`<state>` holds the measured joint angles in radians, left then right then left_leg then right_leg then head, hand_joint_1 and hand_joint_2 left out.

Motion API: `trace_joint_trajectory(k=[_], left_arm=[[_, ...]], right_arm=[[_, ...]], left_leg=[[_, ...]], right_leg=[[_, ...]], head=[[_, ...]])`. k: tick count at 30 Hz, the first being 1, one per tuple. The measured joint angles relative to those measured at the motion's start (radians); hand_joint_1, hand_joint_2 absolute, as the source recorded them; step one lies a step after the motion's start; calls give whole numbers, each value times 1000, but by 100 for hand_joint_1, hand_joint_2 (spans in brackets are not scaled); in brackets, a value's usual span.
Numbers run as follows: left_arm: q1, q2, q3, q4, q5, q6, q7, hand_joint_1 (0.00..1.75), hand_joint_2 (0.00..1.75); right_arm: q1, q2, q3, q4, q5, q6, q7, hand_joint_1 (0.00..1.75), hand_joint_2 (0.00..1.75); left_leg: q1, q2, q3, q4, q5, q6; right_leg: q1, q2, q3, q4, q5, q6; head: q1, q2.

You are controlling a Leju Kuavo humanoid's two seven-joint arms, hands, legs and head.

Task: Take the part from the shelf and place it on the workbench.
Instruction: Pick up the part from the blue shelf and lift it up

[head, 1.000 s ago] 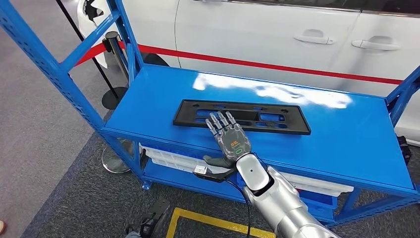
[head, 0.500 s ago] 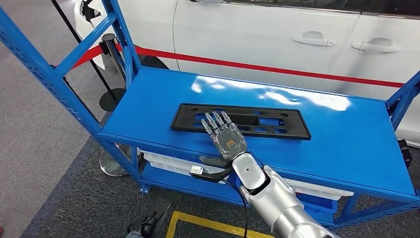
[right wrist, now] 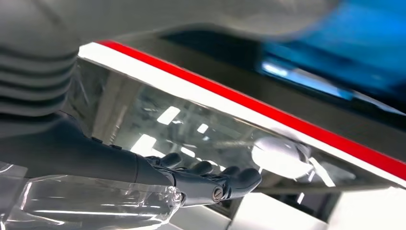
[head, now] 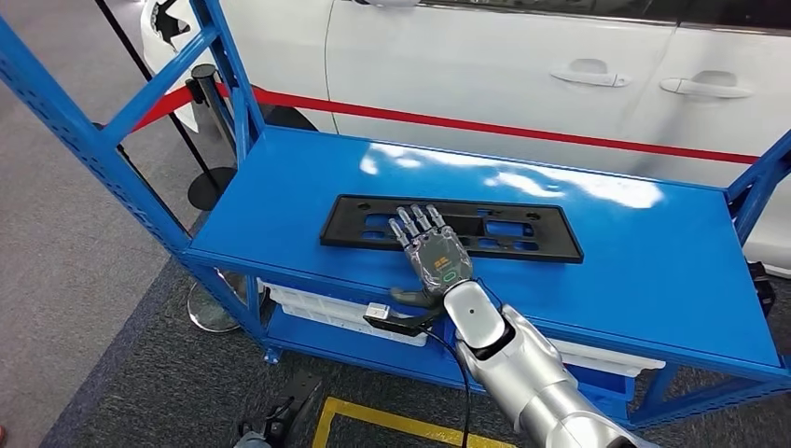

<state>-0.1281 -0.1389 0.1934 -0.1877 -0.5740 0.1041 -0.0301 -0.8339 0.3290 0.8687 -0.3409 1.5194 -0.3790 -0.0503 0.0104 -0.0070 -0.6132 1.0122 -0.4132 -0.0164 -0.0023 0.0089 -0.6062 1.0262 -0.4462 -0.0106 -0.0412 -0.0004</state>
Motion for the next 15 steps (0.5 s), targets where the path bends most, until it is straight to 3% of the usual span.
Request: trace_joint_trajectory(k=[2,3,5,7,8,9,11,13,15], left_arm=[[0,0,0,0,-1,0,0,0,0],[-1,0,0,0,-1,1,0,0,0],[0,0,0,0,-1,1,0,0,0],[2,0,0,0,-1,2,0,0,0],[3,0,0,0,-1,2,0,0,0],[3,0,0,0,-1,3,0,0,0],[2,0,0,0,-1,4,-1,0,0],[2,0,0,0,-2,4,-2,0,0],[4,-1,0,1,-4,4,-4,0,0]], right_arm=[[-5,0,-4,2,0,11,14,0,175],[-9,0,-7,2,0,19,24,0,175],[-16,0,-14,6,0,37,47,0,175],[-18,-1,-18,13,0,52,65,0,175],[-18,-2,-21,16,0,56,73,0,175],[-19,-2,-24,19,0,60,80,0,175],[-22,-3,-32,23,0,68,91,0,175],[-26,-4,-38,26,1,77,103,0,175],[-28,-8,-40,30,8,90,116,0,175]], left_leg=[[3,1,-10,24,-19,-11],[4,2,-27,64,-43,-15],[5,2,-82,190,-108,-22],[5,2,-123,281,-134,-26],[5,2,-120,275,-120,-25],[5,2,-99,230,-90,-23],[3,3,-30,92,-28,-15],[-1,2,9,12,-11,-5],[-3,1,12,1,-13,6]], right_leg=[[-3,0,1,-5,5,-12],[-5,-1,2,-8,7,-17],[-4,-3,2,-7,7,-22],[-3,-3,2,-6,6,-23],[-3,-2,2,-5,5,-23],[-3,-2,2,-4,4,-23],[-1,0,4,-2,1,-19],[2,1,3,-1,0,-11],[3,1,2,-4,2,0]], head=[[0,0],[-1,0],[-1,0],[-1,0],[-1,0],[-1,0],[-1,0],[-1,0],[-1,0]])
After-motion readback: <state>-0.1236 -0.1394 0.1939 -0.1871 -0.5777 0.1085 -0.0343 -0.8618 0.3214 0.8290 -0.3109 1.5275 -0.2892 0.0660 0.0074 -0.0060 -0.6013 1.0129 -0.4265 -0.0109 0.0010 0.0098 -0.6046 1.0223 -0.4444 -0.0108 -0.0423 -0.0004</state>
